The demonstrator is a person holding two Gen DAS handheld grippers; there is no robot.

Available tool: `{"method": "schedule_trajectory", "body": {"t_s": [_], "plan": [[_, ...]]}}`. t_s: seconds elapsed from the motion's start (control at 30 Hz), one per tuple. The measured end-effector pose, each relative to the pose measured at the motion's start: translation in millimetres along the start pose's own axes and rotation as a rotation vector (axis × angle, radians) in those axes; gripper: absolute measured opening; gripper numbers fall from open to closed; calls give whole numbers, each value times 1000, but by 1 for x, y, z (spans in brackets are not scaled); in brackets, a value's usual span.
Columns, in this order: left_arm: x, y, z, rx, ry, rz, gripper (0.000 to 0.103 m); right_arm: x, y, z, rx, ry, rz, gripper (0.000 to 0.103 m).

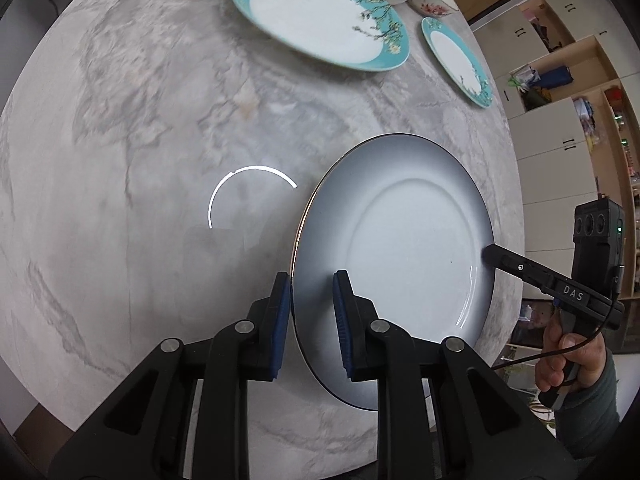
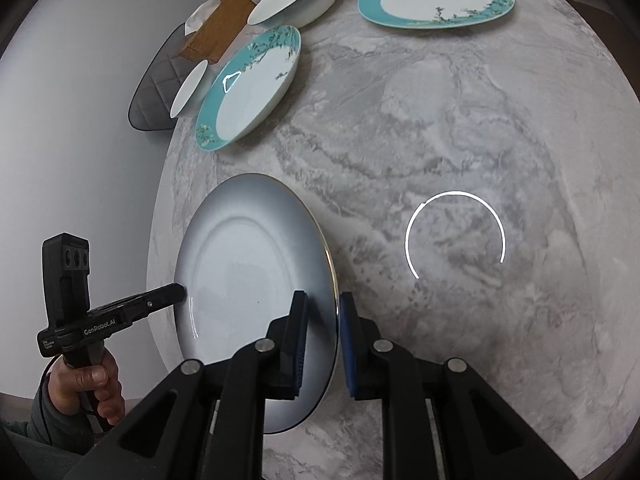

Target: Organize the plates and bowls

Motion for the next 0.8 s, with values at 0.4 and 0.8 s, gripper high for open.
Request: {"method": "schedule_trajectory", "body": {"t_s": [0.4, 0.8], "plan": [[-26, -11, 27, -23, -22, 9, 20, 0, -26, 31, 5, -25, 59, 18], [-16, -25, 2, -20, -62, -3, 19, 15, -31, 25, 32, -55, 88, 20]]}}
Point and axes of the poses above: each gripper's, at about its wrist camera, not at the fingertips, and y roughly against the way its jaws point, x to its right, z to its underside, the point moved 9 cm from there along -y, roughly the way its jaws point
